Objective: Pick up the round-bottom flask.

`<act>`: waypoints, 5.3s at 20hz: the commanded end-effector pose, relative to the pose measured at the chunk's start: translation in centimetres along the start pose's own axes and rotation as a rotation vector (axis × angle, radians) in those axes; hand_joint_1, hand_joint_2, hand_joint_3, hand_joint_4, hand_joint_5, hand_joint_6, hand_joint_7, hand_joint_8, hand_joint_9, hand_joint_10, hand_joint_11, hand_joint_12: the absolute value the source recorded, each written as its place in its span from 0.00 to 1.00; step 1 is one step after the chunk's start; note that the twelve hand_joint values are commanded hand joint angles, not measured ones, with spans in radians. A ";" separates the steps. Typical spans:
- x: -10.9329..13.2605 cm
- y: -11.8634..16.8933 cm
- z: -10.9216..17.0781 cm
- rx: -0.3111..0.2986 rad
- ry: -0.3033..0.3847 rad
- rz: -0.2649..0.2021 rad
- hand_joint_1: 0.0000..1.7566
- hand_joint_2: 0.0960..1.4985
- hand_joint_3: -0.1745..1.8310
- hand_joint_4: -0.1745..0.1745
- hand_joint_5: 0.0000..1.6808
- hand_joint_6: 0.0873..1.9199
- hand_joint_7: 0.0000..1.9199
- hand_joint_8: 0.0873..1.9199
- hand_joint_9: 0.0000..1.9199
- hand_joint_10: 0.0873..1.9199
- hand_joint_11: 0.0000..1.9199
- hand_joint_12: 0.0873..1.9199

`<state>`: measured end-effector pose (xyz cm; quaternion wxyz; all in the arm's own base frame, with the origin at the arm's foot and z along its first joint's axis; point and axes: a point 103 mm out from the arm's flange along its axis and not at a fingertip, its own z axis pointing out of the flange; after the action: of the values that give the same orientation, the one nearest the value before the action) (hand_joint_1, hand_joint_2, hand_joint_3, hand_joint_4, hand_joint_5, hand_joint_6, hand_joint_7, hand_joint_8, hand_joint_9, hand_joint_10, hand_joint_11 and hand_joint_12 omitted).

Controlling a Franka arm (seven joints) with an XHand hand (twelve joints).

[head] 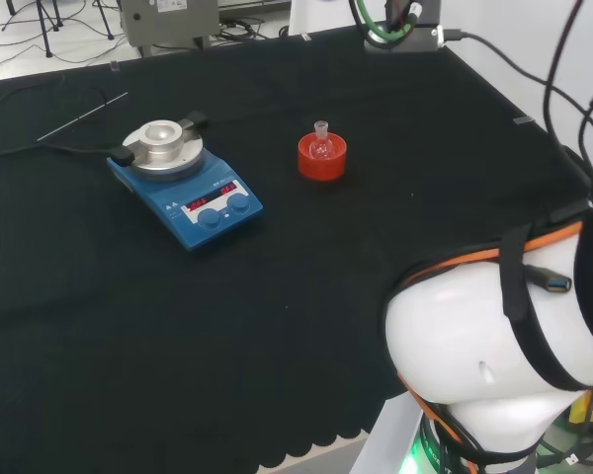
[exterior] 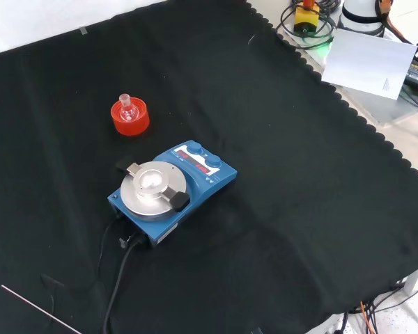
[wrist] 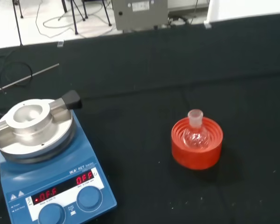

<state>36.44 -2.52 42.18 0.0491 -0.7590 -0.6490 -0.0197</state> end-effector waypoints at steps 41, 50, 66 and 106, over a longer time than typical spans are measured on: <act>-9.7 23.6 24.3 0.068 0.298 0.051 0.35 0.71 0.13 0.34 0.33 0.00 0.13 0.28 0.17 0.32 0.00 0.62; -9.7 23.7 26.8 0.078 0.247 0.052 0.50 0.60 0.10 0.37 0.34 0.00 0.10 0.27 0.16 0.32 0.00 0.62; -10.8 22.7 29.2 0.043 0.244 0.076 0.50 0.56 0.14 0.36 0.33 0.16 0.12 0.26 0.18 0.31 0.00 0.63; -9.6 24.3 31.5 0.068 0.240 0.060 0.49 0.41 0.38 0.39 0.43 0.38 0.13 0.27 0.19 0.32 0.00 0.65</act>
<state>57.82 -12.46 8.89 0.1518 -0.7684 -0.6155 -0.0878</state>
